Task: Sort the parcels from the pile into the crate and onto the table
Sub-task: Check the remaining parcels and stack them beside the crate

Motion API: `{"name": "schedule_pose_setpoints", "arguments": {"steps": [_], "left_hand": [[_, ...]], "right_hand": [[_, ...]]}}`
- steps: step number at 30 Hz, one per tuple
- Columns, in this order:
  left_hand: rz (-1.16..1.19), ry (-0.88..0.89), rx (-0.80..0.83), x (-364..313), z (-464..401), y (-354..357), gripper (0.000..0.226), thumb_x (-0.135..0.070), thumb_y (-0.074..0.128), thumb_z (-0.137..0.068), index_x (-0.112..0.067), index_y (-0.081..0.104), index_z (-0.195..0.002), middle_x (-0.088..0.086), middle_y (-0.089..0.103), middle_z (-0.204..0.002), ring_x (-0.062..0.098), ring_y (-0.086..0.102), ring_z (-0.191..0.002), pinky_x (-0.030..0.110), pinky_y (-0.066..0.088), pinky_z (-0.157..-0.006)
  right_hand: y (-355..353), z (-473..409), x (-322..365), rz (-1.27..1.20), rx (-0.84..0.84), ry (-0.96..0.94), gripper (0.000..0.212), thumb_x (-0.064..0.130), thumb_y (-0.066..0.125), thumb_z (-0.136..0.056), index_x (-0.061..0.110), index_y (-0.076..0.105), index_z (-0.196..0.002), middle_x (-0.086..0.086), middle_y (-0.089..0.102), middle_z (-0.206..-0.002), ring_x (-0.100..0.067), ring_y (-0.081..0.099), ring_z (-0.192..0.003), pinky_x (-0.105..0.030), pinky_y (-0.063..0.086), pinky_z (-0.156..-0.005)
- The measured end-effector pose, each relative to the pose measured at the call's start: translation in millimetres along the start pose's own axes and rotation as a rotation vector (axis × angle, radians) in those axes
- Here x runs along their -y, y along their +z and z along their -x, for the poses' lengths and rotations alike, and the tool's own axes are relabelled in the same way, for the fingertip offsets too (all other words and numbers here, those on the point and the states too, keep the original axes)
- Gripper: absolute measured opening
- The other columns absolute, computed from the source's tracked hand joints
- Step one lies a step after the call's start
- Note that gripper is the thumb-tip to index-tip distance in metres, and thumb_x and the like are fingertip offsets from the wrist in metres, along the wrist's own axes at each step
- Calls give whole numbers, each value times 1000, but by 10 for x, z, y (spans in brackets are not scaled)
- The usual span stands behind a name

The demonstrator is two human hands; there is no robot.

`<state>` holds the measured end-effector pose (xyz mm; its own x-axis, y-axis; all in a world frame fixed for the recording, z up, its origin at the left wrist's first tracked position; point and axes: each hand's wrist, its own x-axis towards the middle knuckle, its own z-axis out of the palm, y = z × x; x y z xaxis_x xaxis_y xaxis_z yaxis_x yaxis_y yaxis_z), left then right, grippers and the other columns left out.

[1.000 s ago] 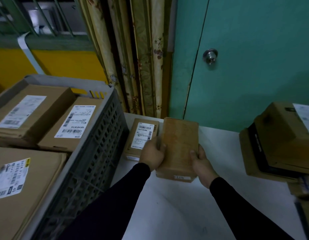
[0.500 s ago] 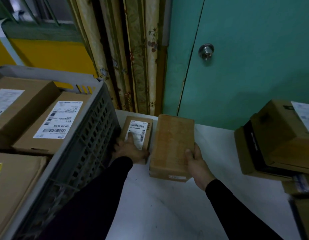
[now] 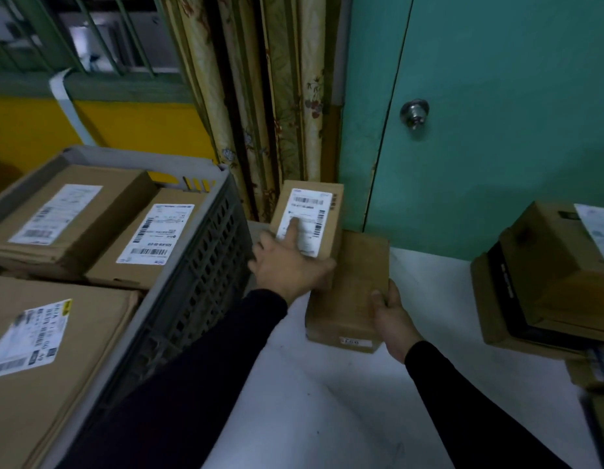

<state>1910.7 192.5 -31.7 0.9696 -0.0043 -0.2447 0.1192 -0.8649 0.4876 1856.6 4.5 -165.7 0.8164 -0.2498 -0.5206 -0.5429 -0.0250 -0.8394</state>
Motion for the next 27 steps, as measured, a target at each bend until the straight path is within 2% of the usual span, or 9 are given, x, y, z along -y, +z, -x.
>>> {"name": "schedule_pose_setpoints", "arguments": {"steps": [5,8,10,14,17,18,20,22,27], "left_hand": [[-26,41,54,-276,366,332,99,-72,62,-79,-34,15,-157,14,26,-141,38,30,-132,47,28,-111],[-176,58,15,-295,475,518,100,-82,51,-77,-33,16,-157,13,25,-140,36,30,-129,47,30,-108],[-172,99,-16,-250,441,511,96,-83,48,-80,-34,19,-158,13,26,-142,35,30,-131,46,30,-109],[246,55,-90,2,277,346,76,-68,50,-93,-29,30,-156,12,38,-147,33,44,-133,39,38,-108],[680,-152,96,230,149,361,88,-72,60,-81,-24,41,-152,4,52,-146,23,56,-126,38,46,-106],[819,-215,178,288,134,391,79,-69,62,-82,-23,50,-145,2,63,-136,19,63,-116,35,51,-96],[1006,-273,280,347,104,425,43,-50,62,-93,-22,64,-126,1,76,-113,18,69,-99,30,51,-78],[1053,-271,287,370,59,410,31,-41,62,-96,-22,66,-120,2,77,-107,21,70,-96,31,51,-76],[1025,-286,268,560,-93,274,37,-41,68,-92,-20,68,-122,4,78,-107,25,72,-103,38,55,-93]], "right_hand": [[44,20,11,-45,56,9,62,49,37,-106,41,6,-160,1,47,-155,-28,56,-129,-52,46,-110],[34,82,75,-191,134,37,60,42,45,-107,42,13,-158,4,60,-142,-22,66,-119,-51,51,-106],[-1,74,95,-217,161,62,59,48,45,-106,44,16,-157,5,65,-136,-23,70,-113,-52,54,-102],[-3,61,79,-242,182,48,51,55,44,-104,47,28,-152,6,69,-131,-23,71,-112,-54,54,-100],[31,45,92,-254,185,93,61,64,37,-102,47,17,-157,6,62,-141,-24,68,-117,-54,52,-103],[50,36,92,-251,189,110,65,68,35,-101,47,14,-158,6,60,-144,-24,67,-119,-54,52,-102],[102,8,109,-239,200,120,70,75,33,-96,48,14,-158,6,57,-147,-24,66,-121,-54,53,-102],[159,-30,122,-226,212,111,72,80,33,-93,48,18,-155,5,59,-145,-24,68,-118,-56,53,-101],[480,-6,234,-198,251,103,62,77,27,-96,47,24,-150,7,69,-129,-20,73,-106,-51,57,-93]]}}
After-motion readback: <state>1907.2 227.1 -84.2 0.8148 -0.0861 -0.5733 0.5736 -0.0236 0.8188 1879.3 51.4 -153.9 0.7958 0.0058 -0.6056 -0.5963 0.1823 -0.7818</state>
